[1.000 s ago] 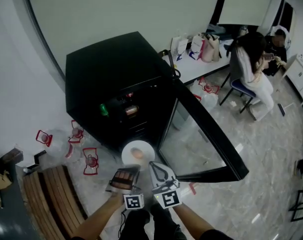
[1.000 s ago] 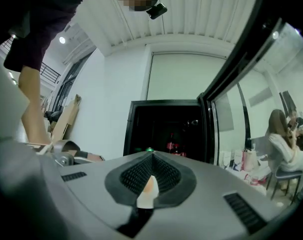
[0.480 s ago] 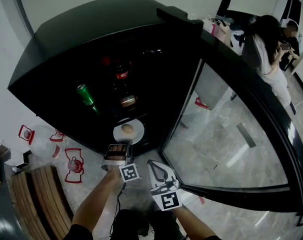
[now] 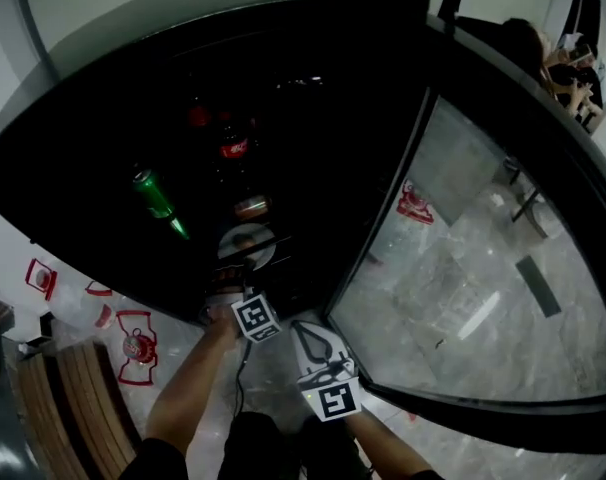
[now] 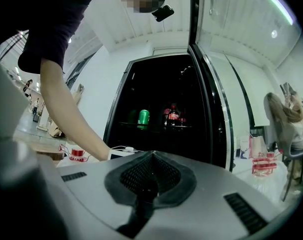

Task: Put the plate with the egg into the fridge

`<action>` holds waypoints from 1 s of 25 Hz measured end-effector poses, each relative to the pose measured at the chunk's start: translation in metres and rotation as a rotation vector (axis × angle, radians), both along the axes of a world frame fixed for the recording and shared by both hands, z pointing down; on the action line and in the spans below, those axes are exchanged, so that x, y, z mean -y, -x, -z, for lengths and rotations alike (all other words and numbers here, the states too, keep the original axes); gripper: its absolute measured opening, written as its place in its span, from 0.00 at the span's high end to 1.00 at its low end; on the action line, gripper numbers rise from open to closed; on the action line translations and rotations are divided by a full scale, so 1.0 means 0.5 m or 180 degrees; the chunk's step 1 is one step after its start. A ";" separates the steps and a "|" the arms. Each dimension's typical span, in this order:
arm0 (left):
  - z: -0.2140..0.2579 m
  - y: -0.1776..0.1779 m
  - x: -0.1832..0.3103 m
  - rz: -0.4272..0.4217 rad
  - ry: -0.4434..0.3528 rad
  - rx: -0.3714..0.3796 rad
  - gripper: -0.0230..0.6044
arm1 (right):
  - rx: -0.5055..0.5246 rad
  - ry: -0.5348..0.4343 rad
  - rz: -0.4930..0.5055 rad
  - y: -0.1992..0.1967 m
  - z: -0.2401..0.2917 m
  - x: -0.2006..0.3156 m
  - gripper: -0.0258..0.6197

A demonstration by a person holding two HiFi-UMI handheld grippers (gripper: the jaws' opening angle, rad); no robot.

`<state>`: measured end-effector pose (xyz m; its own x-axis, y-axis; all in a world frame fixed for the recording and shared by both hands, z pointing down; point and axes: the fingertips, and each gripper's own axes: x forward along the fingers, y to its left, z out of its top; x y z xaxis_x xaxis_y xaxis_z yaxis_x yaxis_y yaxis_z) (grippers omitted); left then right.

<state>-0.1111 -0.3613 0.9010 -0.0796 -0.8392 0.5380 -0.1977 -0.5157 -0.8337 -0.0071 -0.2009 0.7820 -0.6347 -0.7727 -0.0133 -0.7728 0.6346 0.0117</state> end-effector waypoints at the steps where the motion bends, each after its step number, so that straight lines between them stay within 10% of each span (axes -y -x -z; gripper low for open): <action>1: -0.002 0.001 0.007 -0.0003 0.0034 0.0002 0.93 | -0.0014 0.0004 -0.0001 0.000 -0.002 0.005 0.95; 18: -0.057 -0.003 -0.028 0.0074 0.1747 -0.0573 0.87 | 0.0006 -0.0006 0.0101 0.008 -0.012 0.040 0.95; 25: -0.055 0.007 -0.021 0.0182 0.1555 -0.0517 0.85 | 0.0001 0.0015 0.0083 -0.003 -0.010 0.040 0.95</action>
